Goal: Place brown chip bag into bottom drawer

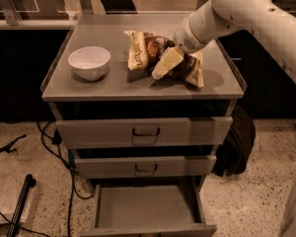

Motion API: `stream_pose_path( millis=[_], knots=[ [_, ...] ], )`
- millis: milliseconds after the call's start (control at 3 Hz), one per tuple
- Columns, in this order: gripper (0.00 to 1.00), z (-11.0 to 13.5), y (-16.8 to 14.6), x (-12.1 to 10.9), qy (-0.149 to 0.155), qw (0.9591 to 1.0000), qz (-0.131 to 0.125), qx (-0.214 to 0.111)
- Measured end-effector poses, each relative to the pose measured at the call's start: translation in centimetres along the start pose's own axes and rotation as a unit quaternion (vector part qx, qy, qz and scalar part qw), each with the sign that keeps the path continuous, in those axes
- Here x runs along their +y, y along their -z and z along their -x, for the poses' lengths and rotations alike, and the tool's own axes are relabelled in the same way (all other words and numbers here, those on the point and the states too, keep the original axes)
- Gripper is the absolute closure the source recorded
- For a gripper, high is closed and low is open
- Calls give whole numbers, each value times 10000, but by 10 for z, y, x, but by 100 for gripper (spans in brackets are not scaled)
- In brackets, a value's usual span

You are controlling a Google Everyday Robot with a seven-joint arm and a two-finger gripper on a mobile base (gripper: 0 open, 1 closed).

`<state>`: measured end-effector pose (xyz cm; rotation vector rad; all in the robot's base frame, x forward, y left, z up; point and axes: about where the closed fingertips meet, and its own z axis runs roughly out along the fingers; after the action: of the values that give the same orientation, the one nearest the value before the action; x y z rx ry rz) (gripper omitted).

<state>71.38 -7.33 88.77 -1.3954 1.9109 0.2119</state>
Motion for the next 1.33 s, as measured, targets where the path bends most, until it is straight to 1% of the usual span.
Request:
stream_pose_path(
  millis=[333, 1333],
  knots=[
    [16, 3, -20, 7, 86, 9998, 158, 24],
    [86, 3, -20, 7, 86, 9998, 159, 24]
  ],
)
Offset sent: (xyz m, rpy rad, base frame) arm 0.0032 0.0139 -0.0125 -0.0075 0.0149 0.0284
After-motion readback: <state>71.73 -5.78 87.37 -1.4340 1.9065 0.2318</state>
